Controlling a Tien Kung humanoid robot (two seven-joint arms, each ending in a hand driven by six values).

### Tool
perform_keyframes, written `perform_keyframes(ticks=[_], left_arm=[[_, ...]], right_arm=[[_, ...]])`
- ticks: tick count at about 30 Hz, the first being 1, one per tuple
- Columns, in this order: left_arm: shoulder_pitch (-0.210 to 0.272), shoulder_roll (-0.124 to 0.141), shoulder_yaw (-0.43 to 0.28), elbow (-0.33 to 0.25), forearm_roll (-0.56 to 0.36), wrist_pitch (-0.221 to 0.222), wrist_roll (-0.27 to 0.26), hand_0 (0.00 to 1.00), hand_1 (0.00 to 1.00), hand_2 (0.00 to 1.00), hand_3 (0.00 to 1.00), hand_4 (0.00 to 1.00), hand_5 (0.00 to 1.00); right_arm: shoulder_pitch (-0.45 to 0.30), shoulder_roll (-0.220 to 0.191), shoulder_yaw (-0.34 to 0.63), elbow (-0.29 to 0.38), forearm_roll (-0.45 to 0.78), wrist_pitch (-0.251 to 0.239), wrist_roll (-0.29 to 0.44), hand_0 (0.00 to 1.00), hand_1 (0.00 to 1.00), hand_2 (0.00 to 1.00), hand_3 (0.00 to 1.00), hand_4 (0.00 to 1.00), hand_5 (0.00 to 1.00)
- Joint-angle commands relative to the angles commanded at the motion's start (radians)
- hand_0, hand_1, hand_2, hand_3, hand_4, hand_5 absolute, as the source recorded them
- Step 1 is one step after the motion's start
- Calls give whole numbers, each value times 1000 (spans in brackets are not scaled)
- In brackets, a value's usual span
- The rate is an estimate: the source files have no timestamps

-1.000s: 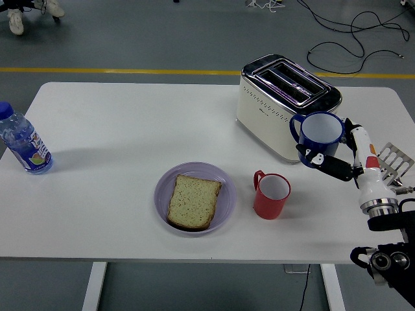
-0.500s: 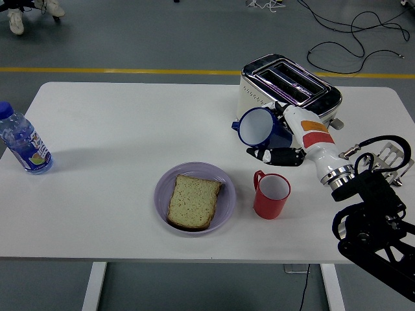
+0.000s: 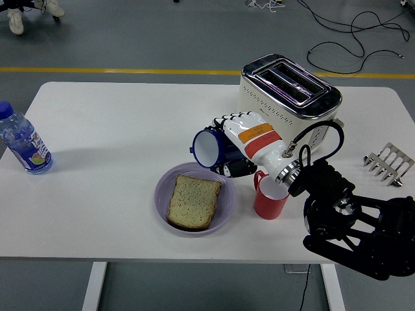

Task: Pick up the cup,pour liquid into bread,place the cup on the desk

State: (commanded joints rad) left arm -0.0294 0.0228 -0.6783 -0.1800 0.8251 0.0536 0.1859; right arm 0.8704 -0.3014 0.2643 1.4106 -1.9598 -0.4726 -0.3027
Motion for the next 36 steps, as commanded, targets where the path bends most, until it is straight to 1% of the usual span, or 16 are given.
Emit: perform_keyframes(ticks=[4,8,12,15,17,18,21,22,23,26,28,29,32,34,35,36], left_arm=[[5,1,2,0,1,1,1,660,703,724,619,368,922],[5,2,-2,0,7,0,2,661,705,724,618,367,922],[3,2,11,0,-14,2,-3,661,706,724,618,369,922],[1,2,19,0,-21,3,-4,661,706,724,618,369,922],[-1,3,17,0,-16,2,-4,659,706,725,618,369,923],[-2,4,16,0,-14,2,-3,659,706,725,618,369,923],[-1,7,19,0,-21,2,-2,659,706,725,618,369,923],[-1,7,19,0,-21,2,-2,659,706,725,618,369,923],[-2,8,19,0,-21,1,-1,660,706,724,618,369,923],[-2,9,9,0,-12,1,1,660,706,724,618,369,923],[-3,9,3,0,-9,1,2,660,706,724,618,369,923],[-4,9,2,0,-9,1,2,661,706,725,618,369,922],[-3,9,-2,0,-9,1,0,661,706,725,618,369,922],[-4,9,-4,0,-10,1,0,661,706,725,618,369,922],[-5,10,-4,0,-10,1,0,660,707,726,619,370,922],[-5,10,-4,0,-11,1,-1,660,707,726,619,370,922]], right_arm=[[47,15,-57,-35,-77,-2,4,278,241,447,494,714,2],[106,23,-130,-69,-111,-2,2,286,240,444,495,713,2],[177,44,-214,-113,-138,-11,-6,285,239,443,493,707,2],[212,54,-250,-120,-177,26,-43,285,239,443,493,707,2],[224,56,-258,-120,-198,42,-57,297,239,445,495,699,2],[227,56,-258,-121,-202,45,-59,297,239,445,495,699,2],[240,61,-243,-139,-221,85,-51,297,239,445,495,699,2],[242,61,-241,-141,-222,90,-50,297,239,445,495,699,2],[247,66,-233,-151,-231,113,-47,307,262,449,497,691,2],[260,75,-210,-164,-256,164,-36,307,262,449,497,691,2],[271,82,-188,-168,-279,210,-24,307,262,449,497,691,2],[273,84,-182,-169,-286,229,-20,329,276,462,507,672,2],[281,91,-158,-168,-309,286,-15,329,276,462,507,672,2],[284,95,-153,-167,-309,310,-23,329,276,462,507,672,2],[286,97,-151,-165,-309,316,-28,324,275,466,510,647,2],[288,99,-150,-162,-309,322,-32,324,275,466,510,647,2]])
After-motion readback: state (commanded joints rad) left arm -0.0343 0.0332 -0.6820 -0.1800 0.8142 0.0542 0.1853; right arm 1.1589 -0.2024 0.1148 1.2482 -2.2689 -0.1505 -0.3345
